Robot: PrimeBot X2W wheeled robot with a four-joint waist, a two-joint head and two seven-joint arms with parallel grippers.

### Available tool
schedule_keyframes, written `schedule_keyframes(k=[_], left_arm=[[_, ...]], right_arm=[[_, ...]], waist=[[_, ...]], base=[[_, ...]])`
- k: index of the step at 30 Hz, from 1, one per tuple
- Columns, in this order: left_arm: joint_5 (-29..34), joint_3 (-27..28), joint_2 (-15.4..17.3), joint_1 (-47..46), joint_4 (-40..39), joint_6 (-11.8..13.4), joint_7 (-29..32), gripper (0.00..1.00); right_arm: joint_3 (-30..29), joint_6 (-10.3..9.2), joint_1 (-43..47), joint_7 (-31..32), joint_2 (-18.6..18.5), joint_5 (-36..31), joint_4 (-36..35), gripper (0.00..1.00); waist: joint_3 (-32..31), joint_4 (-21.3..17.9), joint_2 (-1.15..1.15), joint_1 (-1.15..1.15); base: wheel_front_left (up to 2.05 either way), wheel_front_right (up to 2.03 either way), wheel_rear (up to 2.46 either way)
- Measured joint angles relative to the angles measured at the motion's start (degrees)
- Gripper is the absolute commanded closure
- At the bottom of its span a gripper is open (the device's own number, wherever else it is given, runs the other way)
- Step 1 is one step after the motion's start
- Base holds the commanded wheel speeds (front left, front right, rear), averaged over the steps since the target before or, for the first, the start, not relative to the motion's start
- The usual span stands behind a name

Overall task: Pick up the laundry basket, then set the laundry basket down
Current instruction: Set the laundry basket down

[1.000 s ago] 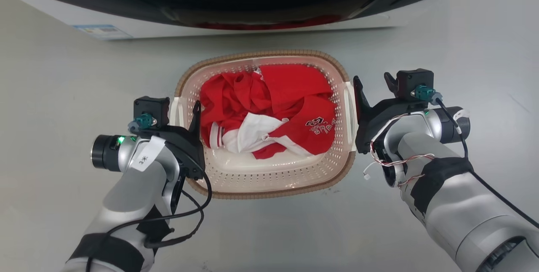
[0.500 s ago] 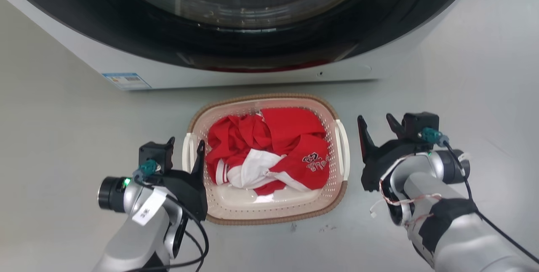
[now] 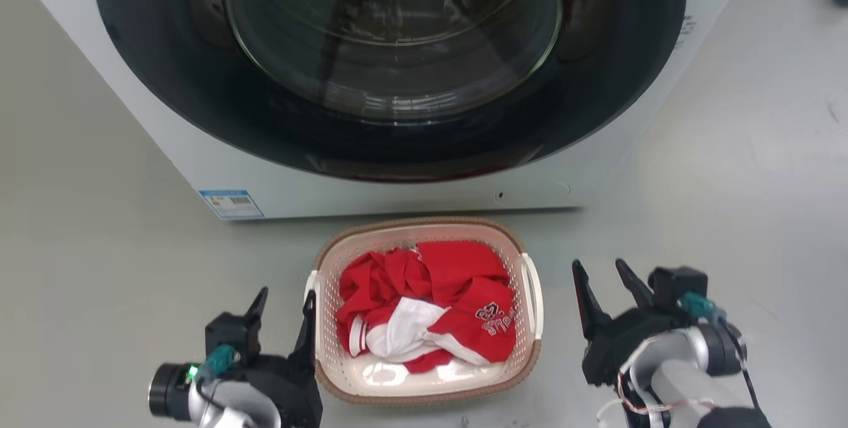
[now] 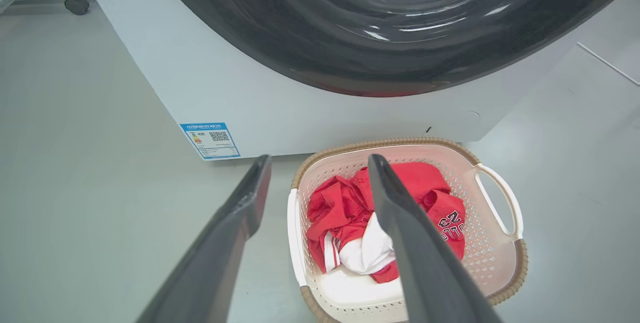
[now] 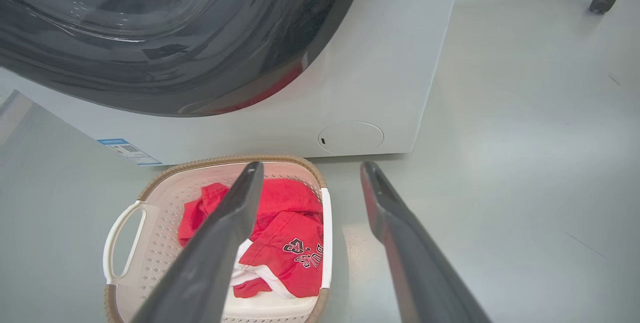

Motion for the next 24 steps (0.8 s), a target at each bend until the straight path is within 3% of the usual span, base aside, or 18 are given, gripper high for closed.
schedule_keyframes(k=[12, 24], left_arm=[[4.98, 6.25, 1.70, 14.80, -14.81, 1.03, 0.00, 0.00], [11.54, 14.08, 0.73, 26.03, -24.51, 1.04, 0.00, 0.00]], right_arm=[[-10.29, 0.00, 14.50, 0.01, 0.21, -9.78, -11.13, 0.00], [-19.93, 0.00, 27.08, 0.01, 2.20, -21.17, -22.99, 0.00]], waist=[[-7.43, -0.35, 0.00, 0.00], [-12.19, -2.11, 0.00, 0.01]], base=[[0.00, 0.00, 0.00], [0.00, 0.00, 0.00]])
